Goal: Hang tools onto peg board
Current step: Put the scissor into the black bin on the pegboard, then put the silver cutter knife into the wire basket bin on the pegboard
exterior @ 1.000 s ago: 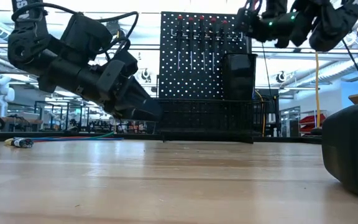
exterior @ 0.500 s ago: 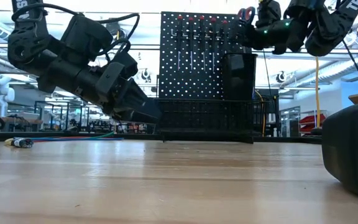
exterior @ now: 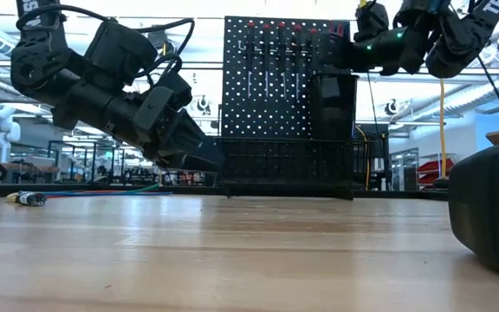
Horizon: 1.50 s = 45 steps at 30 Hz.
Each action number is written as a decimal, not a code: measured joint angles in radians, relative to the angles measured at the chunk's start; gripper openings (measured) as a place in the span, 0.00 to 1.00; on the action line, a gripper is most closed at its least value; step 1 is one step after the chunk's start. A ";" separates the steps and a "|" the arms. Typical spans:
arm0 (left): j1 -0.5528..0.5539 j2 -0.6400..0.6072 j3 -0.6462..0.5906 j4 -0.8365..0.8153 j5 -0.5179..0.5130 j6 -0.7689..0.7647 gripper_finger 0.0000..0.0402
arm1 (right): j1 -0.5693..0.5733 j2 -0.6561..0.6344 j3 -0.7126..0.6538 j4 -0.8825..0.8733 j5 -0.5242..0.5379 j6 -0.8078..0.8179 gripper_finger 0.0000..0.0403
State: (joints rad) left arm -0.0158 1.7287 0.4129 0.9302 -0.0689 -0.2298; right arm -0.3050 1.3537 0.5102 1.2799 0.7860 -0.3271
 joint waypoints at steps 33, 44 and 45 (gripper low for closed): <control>0.000 0.000 0.000 -0.005 0.000 0.000 0.54 | 0.130 -0.342 0.000 -0.316 0.030 -0.182 0.03; -0.033 0.000 0.000 0.106 0.014 0.065 0.54 | 0.308 -0.454 0.010 -0.782 0.020 0.073 0.01; -0.046 0.000 0.000 0.136 0.016 0.086 0.54 | 0.326 -0.453 0.026 -0.848 0.018 0.104 0.01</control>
State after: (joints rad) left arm -0.0622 1.7287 0.4126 1.0663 -0.0532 -0.1443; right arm 0.0213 0.9005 0.5363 0.4319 0.8043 -0.2228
